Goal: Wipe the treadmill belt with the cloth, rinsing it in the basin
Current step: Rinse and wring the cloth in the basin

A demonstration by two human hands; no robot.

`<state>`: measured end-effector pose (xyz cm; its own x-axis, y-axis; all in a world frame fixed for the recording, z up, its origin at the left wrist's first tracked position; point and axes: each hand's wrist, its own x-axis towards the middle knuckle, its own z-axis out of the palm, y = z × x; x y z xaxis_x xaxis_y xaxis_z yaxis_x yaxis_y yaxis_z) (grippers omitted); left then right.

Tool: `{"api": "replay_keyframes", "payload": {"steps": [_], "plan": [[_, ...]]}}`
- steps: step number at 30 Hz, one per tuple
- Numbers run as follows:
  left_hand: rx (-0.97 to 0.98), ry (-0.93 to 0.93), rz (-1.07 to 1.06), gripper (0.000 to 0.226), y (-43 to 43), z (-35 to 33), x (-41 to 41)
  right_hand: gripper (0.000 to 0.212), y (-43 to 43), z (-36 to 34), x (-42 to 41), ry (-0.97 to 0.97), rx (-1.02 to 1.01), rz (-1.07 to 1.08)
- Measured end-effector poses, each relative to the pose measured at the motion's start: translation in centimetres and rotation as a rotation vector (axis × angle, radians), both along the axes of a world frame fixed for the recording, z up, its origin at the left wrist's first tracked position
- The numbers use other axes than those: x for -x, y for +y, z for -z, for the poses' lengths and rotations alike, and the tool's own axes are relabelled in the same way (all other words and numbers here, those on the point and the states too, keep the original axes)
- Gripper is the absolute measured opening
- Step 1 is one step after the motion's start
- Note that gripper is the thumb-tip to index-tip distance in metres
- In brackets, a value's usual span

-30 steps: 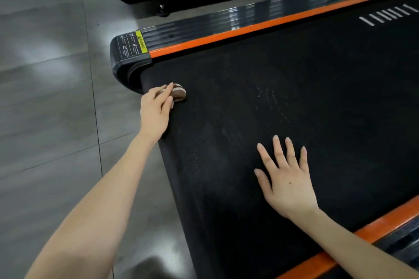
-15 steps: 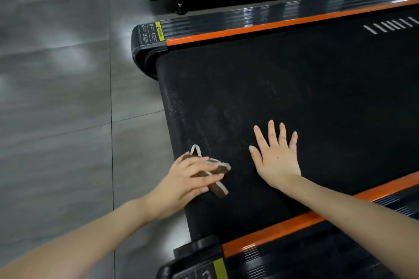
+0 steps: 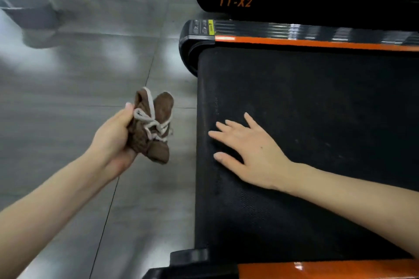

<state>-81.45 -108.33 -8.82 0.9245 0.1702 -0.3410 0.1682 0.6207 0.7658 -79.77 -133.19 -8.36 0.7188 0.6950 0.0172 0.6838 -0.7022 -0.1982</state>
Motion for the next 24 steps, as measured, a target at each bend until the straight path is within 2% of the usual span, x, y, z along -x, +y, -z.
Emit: {"api": "replay_keyframes", "payload": {"steps": [2, 4, 7, 10, 13, 19, 24], "plan": [[0.093, -0.008, -0.012, 0.038, 1.7, 0.4, -0.3, 0.054, 1.9, 1.6, 0.2, -0.020, 0.019, -0.131], [-0.013, -0.002, -0.004, 0.031, 3.3, 1.3, -0.7, 0.048, 2.5, 2.9, 0.2, -0.024, 0.035, -0.194], [-0.233, 0.070, -0.054, 0.024, 5.0, 2.8, -1.2, 0.043, 2.2, 3.7, -0.1, -0.020, 0.012, -0.179], [-0.262, 0.133, -0.157, 0.008, 5.1, 3.3, -2.0, 0.036, 2.2, 3.7, 0.0, -0.021, -0.008, -0.168], [-0.289, 0.209, -0.206, 0.014, 4.6, 3.2, -2.8, 0.032, 2.3, 3.3, -0.1, 0.020, -0.027, -0.161], [-0.170, 0.289, -0.356, 0.017, 4.0, 1.1, -1.8, 0.033, 2.6, 2.6, -0.1, 0.021, 0.005, -0.189], [-0.077, 0.408, -0.477, 0.029, 5.1, -2.2, 3.9, 0.042, 2.9, 1.8, 0.0, 0.025, 0.227, -0.202]]}}
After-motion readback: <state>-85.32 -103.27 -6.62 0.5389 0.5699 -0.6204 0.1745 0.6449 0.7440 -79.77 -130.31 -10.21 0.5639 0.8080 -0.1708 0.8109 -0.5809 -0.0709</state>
